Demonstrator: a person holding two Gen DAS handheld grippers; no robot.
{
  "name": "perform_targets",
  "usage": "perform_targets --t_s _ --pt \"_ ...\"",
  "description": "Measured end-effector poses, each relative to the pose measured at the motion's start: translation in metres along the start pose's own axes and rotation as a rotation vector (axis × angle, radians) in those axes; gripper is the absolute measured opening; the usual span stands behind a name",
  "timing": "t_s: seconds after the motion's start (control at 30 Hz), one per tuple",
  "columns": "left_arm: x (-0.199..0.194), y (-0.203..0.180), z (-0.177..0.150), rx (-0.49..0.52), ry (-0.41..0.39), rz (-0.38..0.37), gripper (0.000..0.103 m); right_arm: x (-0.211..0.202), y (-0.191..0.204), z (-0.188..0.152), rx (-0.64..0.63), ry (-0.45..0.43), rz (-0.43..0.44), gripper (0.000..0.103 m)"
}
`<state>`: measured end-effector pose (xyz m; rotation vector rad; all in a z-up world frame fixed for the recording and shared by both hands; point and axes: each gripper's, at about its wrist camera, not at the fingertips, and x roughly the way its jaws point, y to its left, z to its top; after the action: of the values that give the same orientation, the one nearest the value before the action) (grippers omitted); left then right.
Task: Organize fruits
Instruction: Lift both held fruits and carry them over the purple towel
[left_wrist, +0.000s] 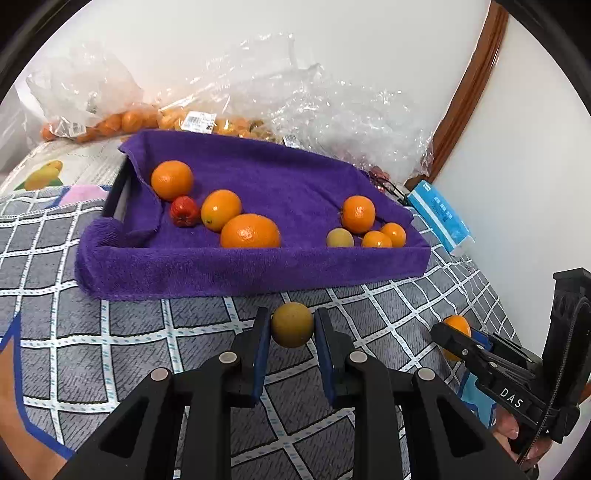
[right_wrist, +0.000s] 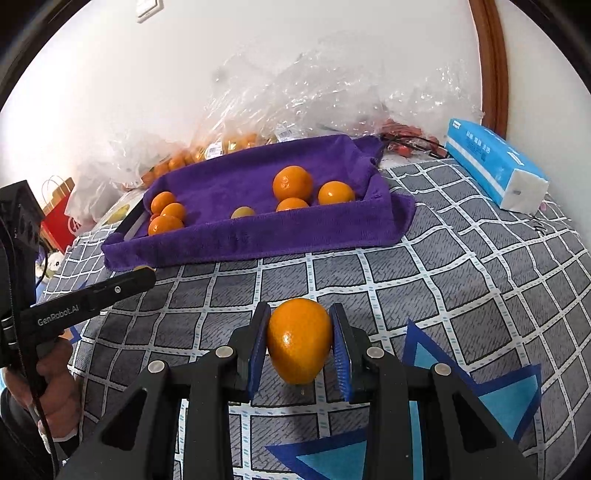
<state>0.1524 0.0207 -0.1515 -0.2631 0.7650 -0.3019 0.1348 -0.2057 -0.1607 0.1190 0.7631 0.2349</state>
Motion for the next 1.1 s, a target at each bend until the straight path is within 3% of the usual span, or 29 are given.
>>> perform_targets --t_s 0.23,0.77,1.1 --pt "-0.01 -0.005 -0.001 0.04 -0.041 0.024 0.023 0.0 0.002 0.0 -0.009 -0.002 0.003 0.032" --pt "-0.032 -0.005 -0.005 0.021 -0.146 0.063 0.023 -0.003 0.002 0.0 -0.003 -0.013 -0.017 0.032" --pt "-0.054 0.009 0.002 -0.033 -0.109 0.104 0.023 -0.002 0.014 0.005 -0.015 0.01 -0.027 0.032"
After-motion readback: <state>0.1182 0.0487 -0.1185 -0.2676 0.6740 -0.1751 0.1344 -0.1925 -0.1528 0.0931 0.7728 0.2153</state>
